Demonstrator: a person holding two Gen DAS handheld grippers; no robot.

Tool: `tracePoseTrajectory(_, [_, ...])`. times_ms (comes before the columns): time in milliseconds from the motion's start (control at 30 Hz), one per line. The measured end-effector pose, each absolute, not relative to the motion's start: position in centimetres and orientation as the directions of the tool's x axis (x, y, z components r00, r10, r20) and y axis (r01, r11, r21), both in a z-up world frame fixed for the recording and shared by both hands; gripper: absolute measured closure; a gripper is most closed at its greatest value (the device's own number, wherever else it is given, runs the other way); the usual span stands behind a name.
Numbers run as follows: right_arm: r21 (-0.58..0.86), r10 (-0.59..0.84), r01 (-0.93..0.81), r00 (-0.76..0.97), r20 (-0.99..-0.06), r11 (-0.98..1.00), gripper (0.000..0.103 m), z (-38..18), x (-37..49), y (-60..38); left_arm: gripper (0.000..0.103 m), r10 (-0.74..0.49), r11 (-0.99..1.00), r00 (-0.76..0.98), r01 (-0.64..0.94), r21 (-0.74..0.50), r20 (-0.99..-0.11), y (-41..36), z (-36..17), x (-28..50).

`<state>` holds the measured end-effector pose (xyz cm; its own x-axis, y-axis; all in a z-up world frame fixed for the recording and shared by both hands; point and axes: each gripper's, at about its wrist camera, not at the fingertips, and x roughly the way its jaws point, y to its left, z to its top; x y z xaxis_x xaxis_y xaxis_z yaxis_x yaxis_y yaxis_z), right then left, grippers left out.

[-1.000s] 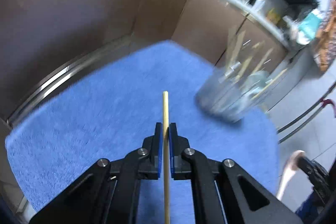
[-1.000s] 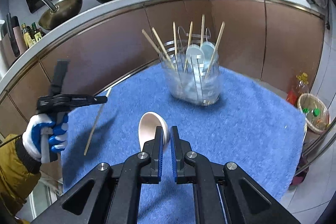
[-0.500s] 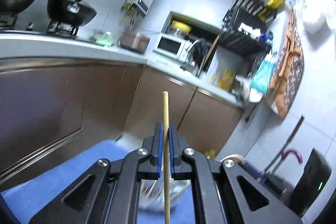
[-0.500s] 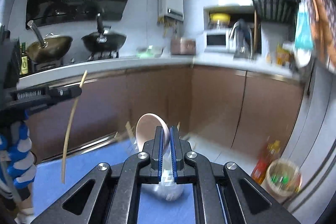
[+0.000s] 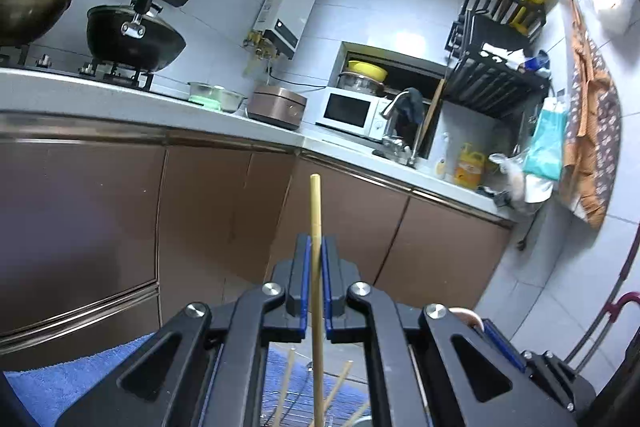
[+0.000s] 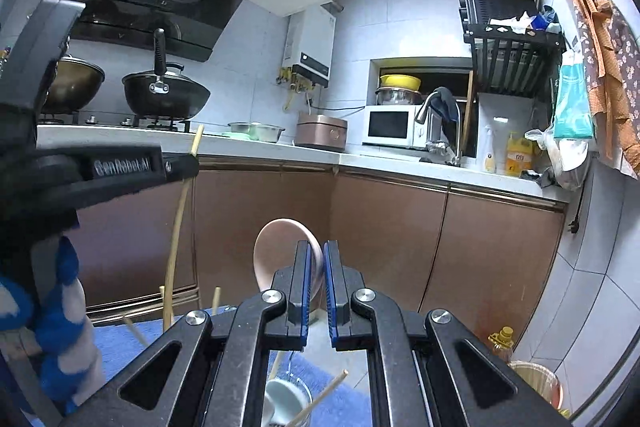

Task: Organize utensils
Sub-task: 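Lift the chopstick and white spoon and carry both over the utensil holder, then open both tools to drop the chopstick and spoon into the holder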

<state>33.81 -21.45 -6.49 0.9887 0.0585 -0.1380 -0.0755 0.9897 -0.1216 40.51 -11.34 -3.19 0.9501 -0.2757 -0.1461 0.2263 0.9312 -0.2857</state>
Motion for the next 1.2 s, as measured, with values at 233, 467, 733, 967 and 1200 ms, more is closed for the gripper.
tracePoseTrajectory(233, [-0.094,0.073,-0.085,0.989,-0.129,0.992,0.096,-8.2,34.9,-21.6,0.098,-0.26,0.938,0.953,0.21,-0.277,-0.155,-11.4,-6.0,41.4])
tracePoseTrajectory(467, [-0.128,0.06,-0.079,0.988,-0.139,0.989,0.096,-10.5,34.6,-21.1,0.098,-0.229,0.947,0.963,0.186,-0.262,-0.141,-11.7,-8.5,41.4])
tracePoseTrajectory(733, [-0.112,0.057,-0.078,0.983,-0.177,0.991,0.094,-12.0,33.2,-21.8,0.097,-0.207,0.956,0.967,0.168,-0.241,-0.151,-11.9,-10.9,40.7])
tracePoseTrajectory(967, [-0.066,0.052,-0.064,0.984,-0.171,0.996,0.072,-10.9,30.8,-22.8,0.091,-0.21,0.962,0.959,0.168,-0.214,-0.19,-12.2,-11.7,39.1])
tracePoseTrajectory(1200, [0.019,0.001,0.004,0.962,-0.275,1.0,0.059,-10.4,27.9,-25.2,0.071,-0.21,0.97,0.955,0.178,-0.165,-0.208,-11.9,-11.0,34.4])
